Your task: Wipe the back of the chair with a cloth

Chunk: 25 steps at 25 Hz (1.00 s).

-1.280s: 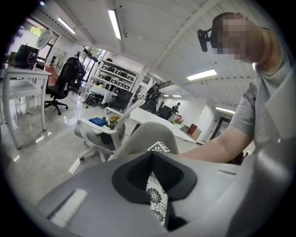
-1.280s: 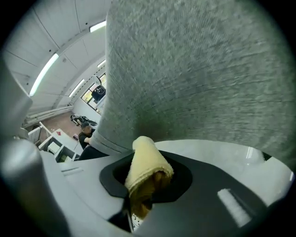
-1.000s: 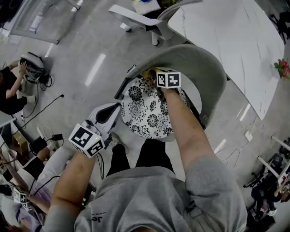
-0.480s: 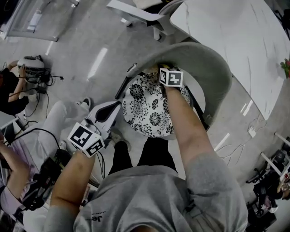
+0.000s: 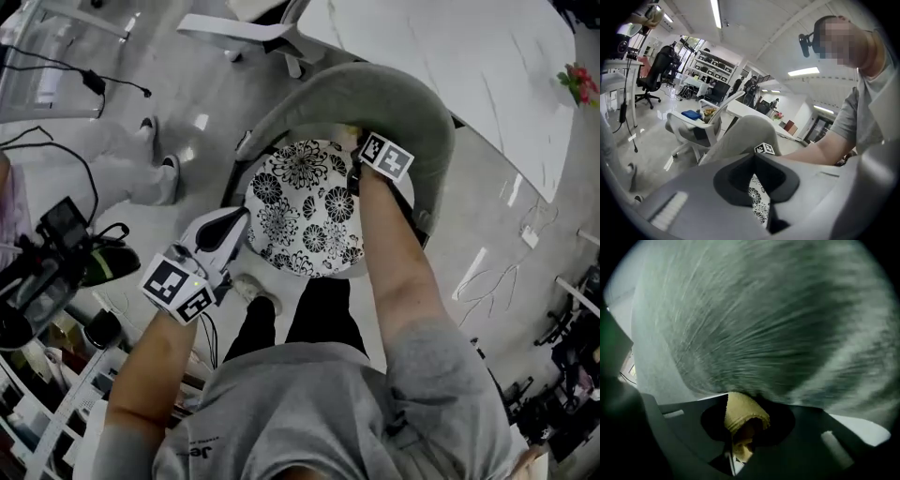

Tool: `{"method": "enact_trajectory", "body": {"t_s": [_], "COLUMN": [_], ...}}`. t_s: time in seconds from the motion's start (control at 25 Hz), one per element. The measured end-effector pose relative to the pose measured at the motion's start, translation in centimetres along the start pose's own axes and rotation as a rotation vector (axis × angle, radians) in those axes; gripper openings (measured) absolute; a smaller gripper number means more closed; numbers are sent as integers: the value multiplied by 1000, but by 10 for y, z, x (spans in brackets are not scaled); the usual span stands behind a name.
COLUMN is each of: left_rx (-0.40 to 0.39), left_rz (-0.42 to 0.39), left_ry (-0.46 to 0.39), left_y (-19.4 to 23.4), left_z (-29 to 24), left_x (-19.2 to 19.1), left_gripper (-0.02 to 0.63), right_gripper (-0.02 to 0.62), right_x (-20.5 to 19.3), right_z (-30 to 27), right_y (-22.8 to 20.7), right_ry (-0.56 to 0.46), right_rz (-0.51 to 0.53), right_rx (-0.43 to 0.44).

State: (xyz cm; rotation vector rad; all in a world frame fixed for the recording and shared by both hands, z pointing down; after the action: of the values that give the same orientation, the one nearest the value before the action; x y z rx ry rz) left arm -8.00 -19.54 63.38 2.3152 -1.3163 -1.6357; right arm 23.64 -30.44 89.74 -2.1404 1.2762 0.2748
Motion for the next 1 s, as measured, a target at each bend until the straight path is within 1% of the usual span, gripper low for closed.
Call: {"method": "enact_trajectory", "body": {"t_s": [0.12,0.24,0.36,0.52,0.68,0.84,0.92,1.0], "left_rx": [-30,-46,-74,-94,-118,-128,-131,-141], "left_rz": [-16,-27,-52,-70,-95,-103,-100,-101], "left_ry": [15,25,31,39,52,42,33,26], "left_y": [-10,-16,-23,-28,-33,-33,-37,-45], "left_z": [0,2,5,9,14,16,17,20], "left_x": [-2,-5,-6,-10,-16,-18,-20,-23], "left_gripper": [58,58,58,58,58,58,58,58], "right_gripper": [54,54,54,52,52,52,52,52], "right_x": [-3,-8,-18,-25,-31,-32,-30,-28], "right_z": [23,45,66,88,103,113,116,123], "right_y": [-36,-65,-86,-98,-102,-101,-95,-86], "right_ry": [-43,-85,-122,-171,-205,-229,-231,-228], "right_rz": [-106,-189,-236,-276,-294,-292,-261,-210], "right_rx": [-57,-98,-125,-142,-148,-146,-116,-64]}}
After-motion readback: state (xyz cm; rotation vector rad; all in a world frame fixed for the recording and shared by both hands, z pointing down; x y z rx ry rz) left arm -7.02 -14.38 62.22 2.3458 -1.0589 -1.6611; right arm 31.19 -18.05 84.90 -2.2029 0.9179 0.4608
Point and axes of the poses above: the fingertips, and each gripper's own axes: z backward along the fingers, y to its left, x out of its top, the point moved 4 cm from there along z, backward along the fingers, and after that the axes turned 2 degrees about y, right-handed, at the moved point
